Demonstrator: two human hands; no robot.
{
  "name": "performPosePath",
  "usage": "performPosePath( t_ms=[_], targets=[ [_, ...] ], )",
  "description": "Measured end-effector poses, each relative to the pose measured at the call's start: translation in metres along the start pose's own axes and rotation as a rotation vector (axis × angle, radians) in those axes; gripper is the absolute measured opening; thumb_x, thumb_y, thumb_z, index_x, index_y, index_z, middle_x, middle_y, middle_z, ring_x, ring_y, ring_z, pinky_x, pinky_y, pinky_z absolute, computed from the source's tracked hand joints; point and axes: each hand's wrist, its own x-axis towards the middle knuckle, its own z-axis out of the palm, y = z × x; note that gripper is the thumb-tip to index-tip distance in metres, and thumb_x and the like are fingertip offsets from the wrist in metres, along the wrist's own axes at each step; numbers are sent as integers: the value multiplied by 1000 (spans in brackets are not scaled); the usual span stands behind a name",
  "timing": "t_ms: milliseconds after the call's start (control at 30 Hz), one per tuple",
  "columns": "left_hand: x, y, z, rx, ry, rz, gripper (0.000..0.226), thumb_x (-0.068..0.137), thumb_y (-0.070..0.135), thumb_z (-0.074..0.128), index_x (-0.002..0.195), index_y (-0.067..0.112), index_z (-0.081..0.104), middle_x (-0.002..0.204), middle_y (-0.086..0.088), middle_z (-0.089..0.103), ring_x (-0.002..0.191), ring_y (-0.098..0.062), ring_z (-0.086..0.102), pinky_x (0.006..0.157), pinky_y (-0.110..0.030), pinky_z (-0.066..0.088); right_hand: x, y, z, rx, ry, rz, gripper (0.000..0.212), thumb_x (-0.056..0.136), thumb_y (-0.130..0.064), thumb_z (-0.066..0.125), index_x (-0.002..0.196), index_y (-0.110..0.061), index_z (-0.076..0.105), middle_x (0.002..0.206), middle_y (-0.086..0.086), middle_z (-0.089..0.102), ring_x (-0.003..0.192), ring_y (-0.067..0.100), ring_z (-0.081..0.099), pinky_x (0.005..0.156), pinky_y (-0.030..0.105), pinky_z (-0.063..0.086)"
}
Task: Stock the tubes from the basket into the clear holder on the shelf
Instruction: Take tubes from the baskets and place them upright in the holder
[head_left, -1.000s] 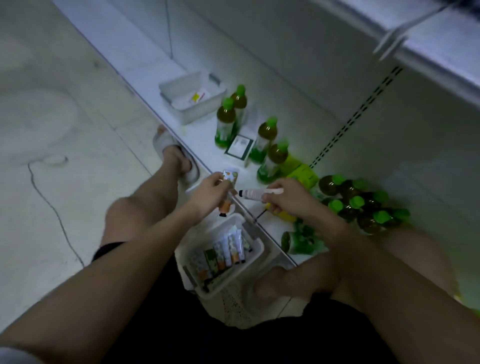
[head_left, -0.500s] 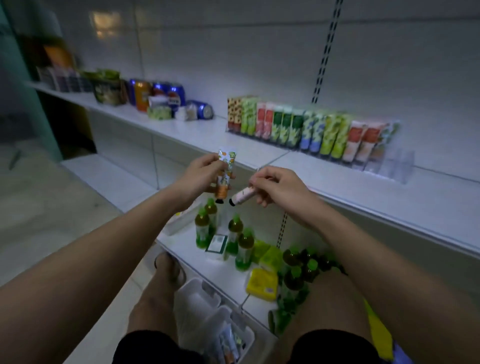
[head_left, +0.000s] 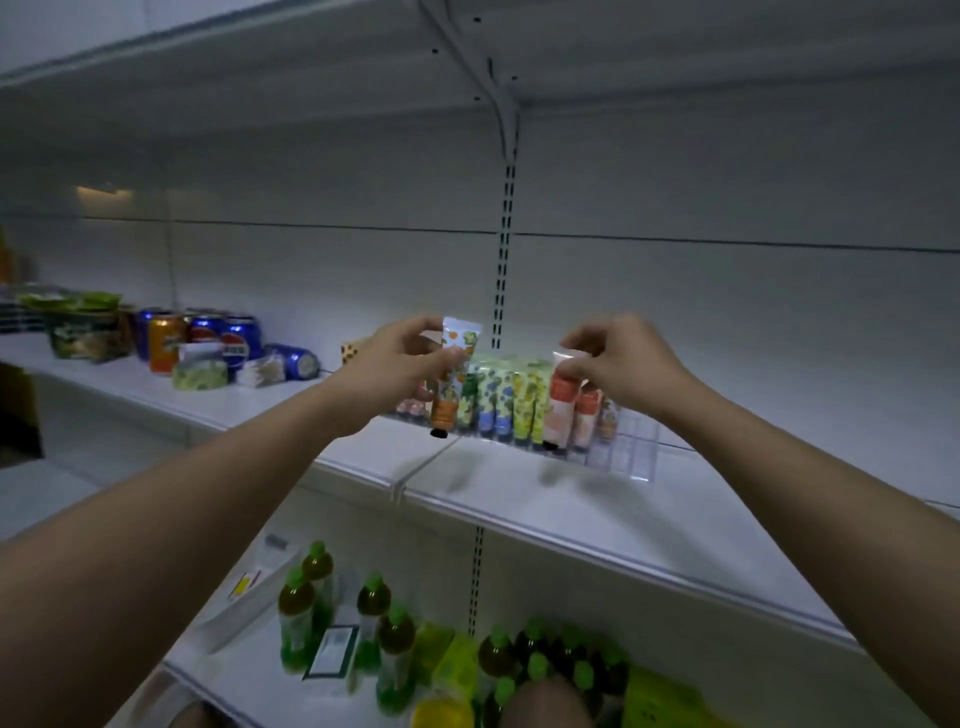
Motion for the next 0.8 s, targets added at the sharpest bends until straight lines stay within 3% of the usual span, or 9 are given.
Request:
performPosePath(
  t_ms=[100, 233, 333, 433, 500, 700, 800],
  targets=[
    [16, 2, 9, 11, -47, -10, 21, 89, 25, 68, 108, 23, 58, 93, -4, 73, 75, -12, 69, 60, -20, 52, 14, 26, -7, -33, 40, 18, 12, 83, -11, 75, 95, -10, 75, 83, 1, 70, 83, 17, 66, 79, 26, 49],
    [37, 3, 20, -4, -72, -21, 22, 88, 8, 67, 103, 10, 52, 92, -9, 70, 68, -16, 70, 63, -29, 59, 34, 59, -3, -94, 109, 64, 16, 86, -6, 70, 101, -5, 75, 98, 10, 73, 89, 21, 67, 87, 28, 51],
    [52, 5, 28, -9, -90, -14, 23, 87, 4, 67, 104, 9, 52, 96, -11, 69, 74, -22, 71, 65, -31, 59, 46, 75, 7, -101, 137, 78, 17, 87, -7, 69, 103, -5, 74, 100, 11, 73, 93, 22, 67, 90, 32, 52],
    [66, 6, 36, -36, -122, -13, 26, 87, 1, 66, 107, 12, 56, 101, -13, 68, 86, -27, 71, 67, -29, 58, 54, 85, 18, -86, 121, 85, 16, 87, -7, 69, 102, -6, 75, 101, 9, 73, 93, 20, 67, 90, 29, 52],
    [74, 5, 41, -36, -128, -12, 26, 86, 0, 66, 108, 12, 57, 99, -14, 68, 85, -27, 71, 67, -30, 59, 57, 90, 26, -103, 90, 75, 16, 87, -6, 68, 101, -8, 75, 102, 7, 73, 93, 18, 66, 87, 25, 50],
    [93, 4, 60, -8, -126, -21, 27, 86, -2, 66, 110, 6, 57, 99, -20, 69, 81, -26, 71, 68, -29, 59, 50, 105, 50, -102, 28, 62, 19, 88, -7, 65, 105, -10, 75, 109, 7, 71, 97, 18, 64, 91, 31, 51],
    [100, 6, 73, -5, -122, -10, 24, 86, -3, 66, 107, 4, 57, 102, -19, 66, 83, -28, 71, 72, -32, 60, 49, 112, 48, -52, 28, 31, 22, 91, -16, 64, 111, -13, 71, 107, 2, 69, 92, 13, 60, 82, 25, 48]
  ],
)
